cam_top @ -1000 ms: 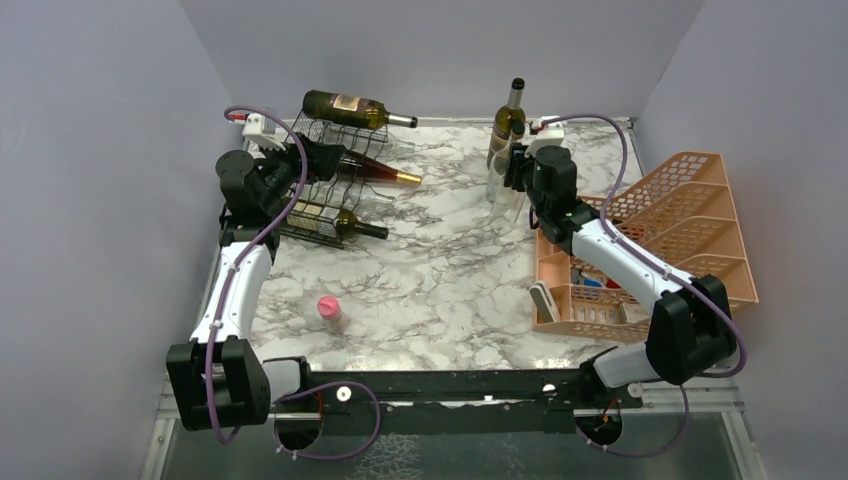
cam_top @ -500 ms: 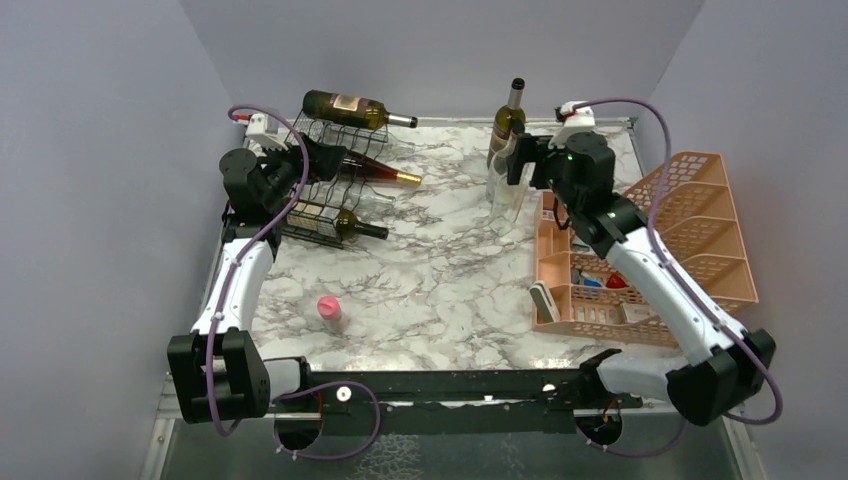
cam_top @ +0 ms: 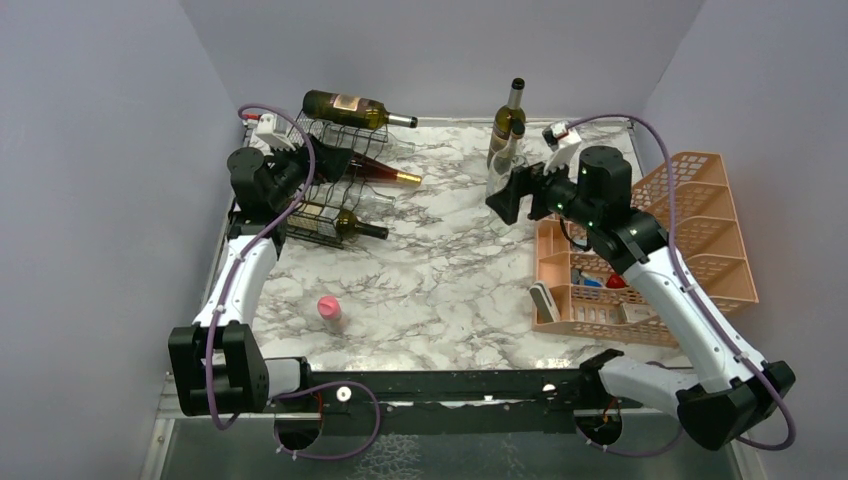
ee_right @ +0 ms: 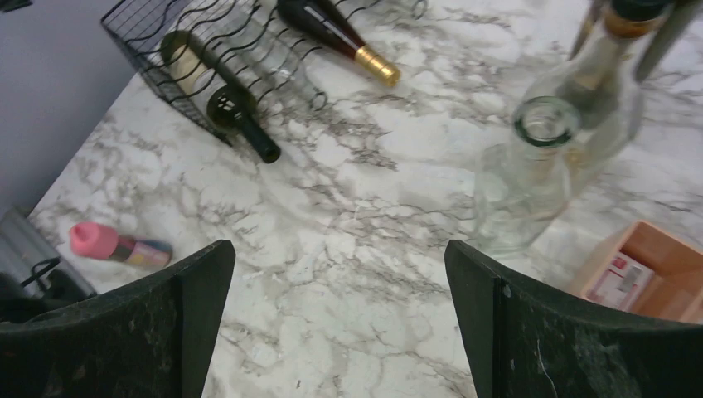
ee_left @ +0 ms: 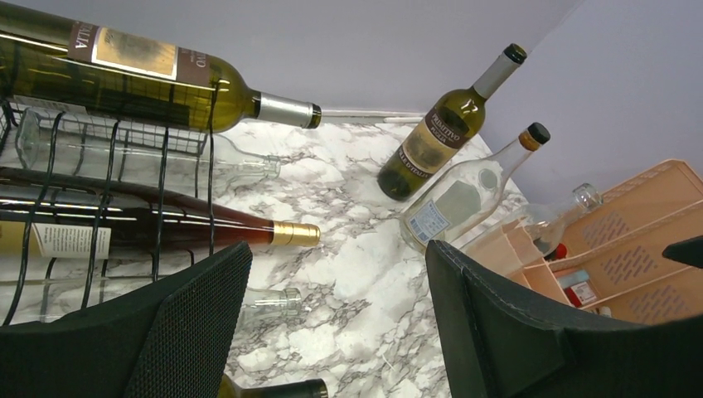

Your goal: Take the wine bottle off the wine rack

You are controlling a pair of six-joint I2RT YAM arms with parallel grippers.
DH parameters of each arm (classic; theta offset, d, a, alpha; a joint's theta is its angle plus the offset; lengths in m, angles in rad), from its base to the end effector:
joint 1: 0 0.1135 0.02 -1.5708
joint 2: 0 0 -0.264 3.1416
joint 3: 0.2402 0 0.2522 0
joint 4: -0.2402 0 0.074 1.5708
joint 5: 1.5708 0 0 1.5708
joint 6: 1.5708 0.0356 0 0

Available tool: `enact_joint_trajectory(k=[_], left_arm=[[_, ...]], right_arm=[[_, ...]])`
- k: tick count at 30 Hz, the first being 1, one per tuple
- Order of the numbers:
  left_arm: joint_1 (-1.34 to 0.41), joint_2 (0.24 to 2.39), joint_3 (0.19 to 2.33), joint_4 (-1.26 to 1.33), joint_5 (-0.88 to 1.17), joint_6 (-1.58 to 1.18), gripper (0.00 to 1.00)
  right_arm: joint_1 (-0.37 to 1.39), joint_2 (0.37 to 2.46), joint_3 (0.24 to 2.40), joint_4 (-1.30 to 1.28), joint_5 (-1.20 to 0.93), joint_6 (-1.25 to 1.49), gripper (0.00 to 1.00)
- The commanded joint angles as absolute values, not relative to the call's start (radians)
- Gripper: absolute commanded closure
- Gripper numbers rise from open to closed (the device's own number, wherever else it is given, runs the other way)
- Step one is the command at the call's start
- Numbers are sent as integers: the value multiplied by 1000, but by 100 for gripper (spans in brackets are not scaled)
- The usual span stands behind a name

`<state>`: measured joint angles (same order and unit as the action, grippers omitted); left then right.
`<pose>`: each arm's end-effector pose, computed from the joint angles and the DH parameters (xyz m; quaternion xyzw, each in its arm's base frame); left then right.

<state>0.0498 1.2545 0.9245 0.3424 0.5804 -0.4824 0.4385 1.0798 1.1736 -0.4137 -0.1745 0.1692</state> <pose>0.2934 -0.0049 0.3431 0.0194 0.7032 -0.3427 0.6227 0.2122 0.1064 0.3947 -0.1590 0.7935 0.2419 0.5354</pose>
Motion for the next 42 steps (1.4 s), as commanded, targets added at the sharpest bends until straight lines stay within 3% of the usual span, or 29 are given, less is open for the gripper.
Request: enact_joint_trajectory(k=[1,5,12,18,23,30,42], left_arm=[[40,1272,928,366,617,-489,18],[33,1283,934,356,621,-489,18],[12,1275,961,272,553,-435,18],[9,1246,1006,87,325,-377,18],[18,1246,1023,46,278,-373,18],[20,1250,1025,44,281,-376,18],[21,1278,1026,71,368,-420,18]], right_arm=[[463,1104,1203,-438,-487,227,0],[576,1129,1191,-393,-471,248,0],[800,1299,1238,-423,-169,205,0],[851,1467,1327,-369,4,67,0],[851,1617,1405,-189,156,-128,0],[837,1948,1640,30,358,-472,0],[728,2504,2246,133,363,-902,0]])
